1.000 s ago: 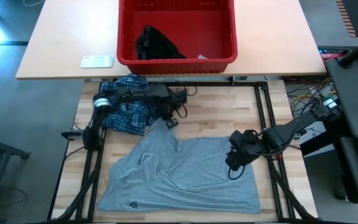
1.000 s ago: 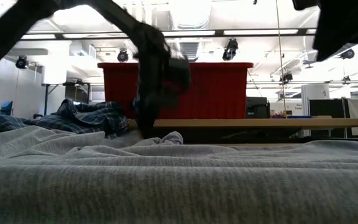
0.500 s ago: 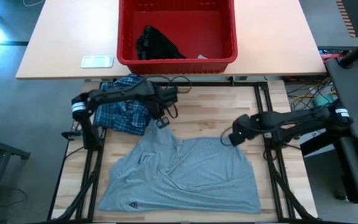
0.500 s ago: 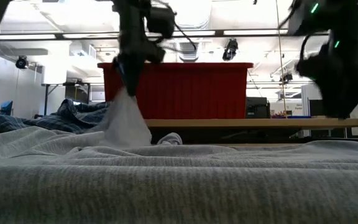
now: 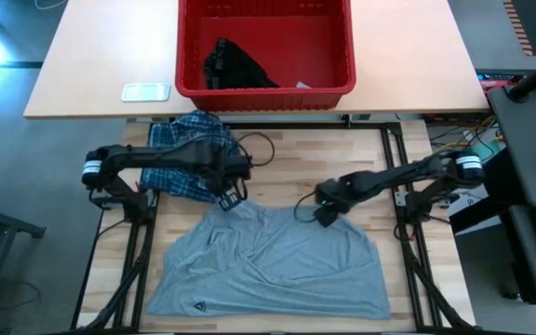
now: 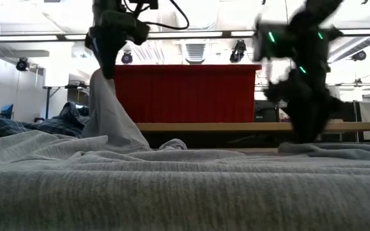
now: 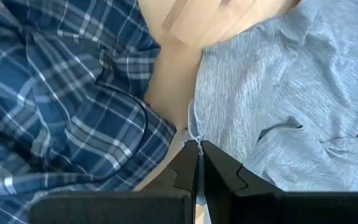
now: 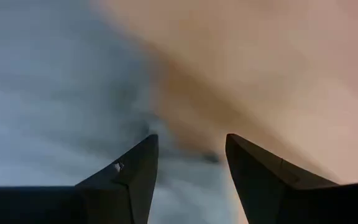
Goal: Fold Laundry from Bin
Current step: Fold the gray shirt
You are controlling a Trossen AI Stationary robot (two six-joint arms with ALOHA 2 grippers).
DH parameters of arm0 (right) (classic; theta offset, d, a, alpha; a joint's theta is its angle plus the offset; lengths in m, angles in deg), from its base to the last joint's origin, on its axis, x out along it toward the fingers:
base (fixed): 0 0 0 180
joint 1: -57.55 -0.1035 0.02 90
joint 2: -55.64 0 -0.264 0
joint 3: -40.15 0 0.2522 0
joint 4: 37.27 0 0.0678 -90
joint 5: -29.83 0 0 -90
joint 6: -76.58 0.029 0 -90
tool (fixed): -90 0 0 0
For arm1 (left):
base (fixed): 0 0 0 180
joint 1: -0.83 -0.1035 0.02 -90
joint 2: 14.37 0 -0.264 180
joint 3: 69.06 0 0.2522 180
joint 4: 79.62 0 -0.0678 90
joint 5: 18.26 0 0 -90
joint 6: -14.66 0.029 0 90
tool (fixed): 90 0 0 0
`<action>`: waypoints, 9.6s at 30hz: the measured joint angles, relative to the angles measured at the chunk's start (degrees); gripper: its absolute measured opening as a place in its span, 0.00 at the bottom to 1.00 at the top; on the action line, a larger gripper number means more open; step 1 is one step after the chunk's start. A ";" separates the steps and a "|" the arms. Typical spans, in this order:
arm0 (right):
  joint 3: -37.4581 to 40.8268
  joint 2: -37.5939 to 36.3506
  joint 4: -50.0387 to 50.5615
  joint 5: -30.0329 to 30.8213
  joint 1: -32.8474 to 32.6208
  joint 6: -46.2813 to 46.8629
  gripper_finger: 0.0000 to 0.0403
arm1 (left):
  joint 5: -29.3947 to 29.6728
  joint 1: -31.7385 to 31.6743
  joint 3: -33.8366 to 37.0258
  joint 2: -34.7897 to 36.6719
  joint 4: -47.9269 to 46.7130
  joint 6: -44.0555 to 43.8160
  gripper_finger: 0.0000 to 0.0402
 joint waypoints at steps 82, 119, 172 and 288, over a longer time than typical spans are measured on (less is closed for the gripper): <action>-6.31 8.03 -17.95 -5.54 -18.00 -5.26 0.38 | -3.23 8.29 6.04 0.55 0.85 -11.61 0.00; -6.53 -14.40 15.59 9.59 -17.91 5.04 0.03 | 0.42 10.35 4.09 7.57 -7.95 -24.22 0.00; 6.20 -26.69 27.97 -4.56 -24.18 -2.03 0.03 | -15.73 35.98 11.93 -0.37 11.11 -56.78 0.00; 5.80 -5.58 0.58 -2.96 -33.57 38.97 0.41 | 3.87 28.14 4.57 -19.45 30.38 -39.10 0.49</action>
